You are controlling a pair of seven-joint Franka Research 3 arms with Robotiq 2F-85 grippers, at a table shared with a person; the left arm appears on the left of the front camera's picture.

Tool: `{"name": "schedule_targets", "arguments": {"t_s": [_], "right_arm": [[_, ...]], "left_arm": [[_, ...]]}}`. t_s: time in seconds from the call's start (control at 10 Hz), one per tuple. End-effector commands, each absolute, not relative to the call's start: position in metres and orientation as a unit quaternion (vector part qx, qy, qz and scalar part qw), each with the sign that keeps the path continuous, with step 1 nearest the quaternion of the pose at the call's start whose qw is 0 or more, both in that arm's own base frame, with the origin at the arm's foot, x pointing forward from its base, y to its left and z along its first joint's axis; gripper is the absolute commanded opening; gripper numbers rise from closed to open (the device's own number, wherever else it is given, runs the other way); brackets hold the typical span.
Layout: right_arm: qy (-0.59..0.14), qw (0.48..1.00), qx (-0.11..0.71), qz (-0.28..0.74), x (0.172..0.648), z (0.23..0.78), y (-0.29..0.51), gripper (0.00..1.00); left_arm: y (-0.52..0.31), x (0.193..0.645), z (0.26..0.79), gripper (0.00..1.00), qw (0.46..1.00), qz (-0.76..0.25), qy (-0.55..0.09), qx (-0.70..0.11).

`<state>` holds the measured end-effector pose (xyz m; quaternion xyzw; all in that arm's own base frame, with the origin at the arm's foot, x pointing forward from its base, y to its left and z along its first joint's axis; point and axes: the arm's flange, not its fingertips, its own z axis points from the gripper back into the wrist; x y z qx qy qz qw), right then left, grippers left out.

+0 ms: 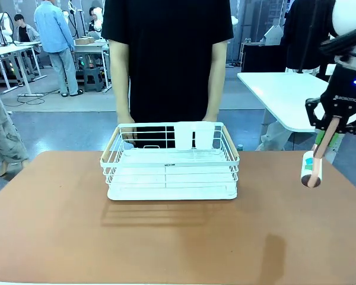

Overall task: Clean the table.
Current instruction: Place the Lint Roller down when the Dish drying rack is positioned in the middle of the table.

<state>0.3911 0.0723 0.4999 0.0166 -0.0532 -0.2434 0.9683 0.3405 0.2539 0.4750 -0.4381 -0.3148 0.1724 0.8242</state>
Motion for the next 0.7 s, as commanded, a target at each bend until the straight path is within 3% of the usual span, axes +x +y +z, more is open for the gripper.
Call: {"name": "schedule_targets", "arguments": {"t_s": [0.0, 0.3, 0.6], "right_arm": [[-0.026, 0.908, 0.026, -0.417, 0.402, 0.511, 0.098, 0.21], [-0.064, 0.798, 0.080, -0.594, 0.416, 0.513, 0.091, 0.21], [-0.078, 0.785, 0.106, -0.605, 0.430, 0.488, 0.082, 0.21]], "left_arm": [[0.256, 0.340, 0.477, 1.00, 0.815, 0.170, -0.322, -0.450], [0.256, 0.340, 0.477, 1.00, 0.815, 0.170, -0.322, -0.450], [0.256, 0.340, 0.477, 1.00, 0.815, 0.170, -0.322, -0.450]]}}
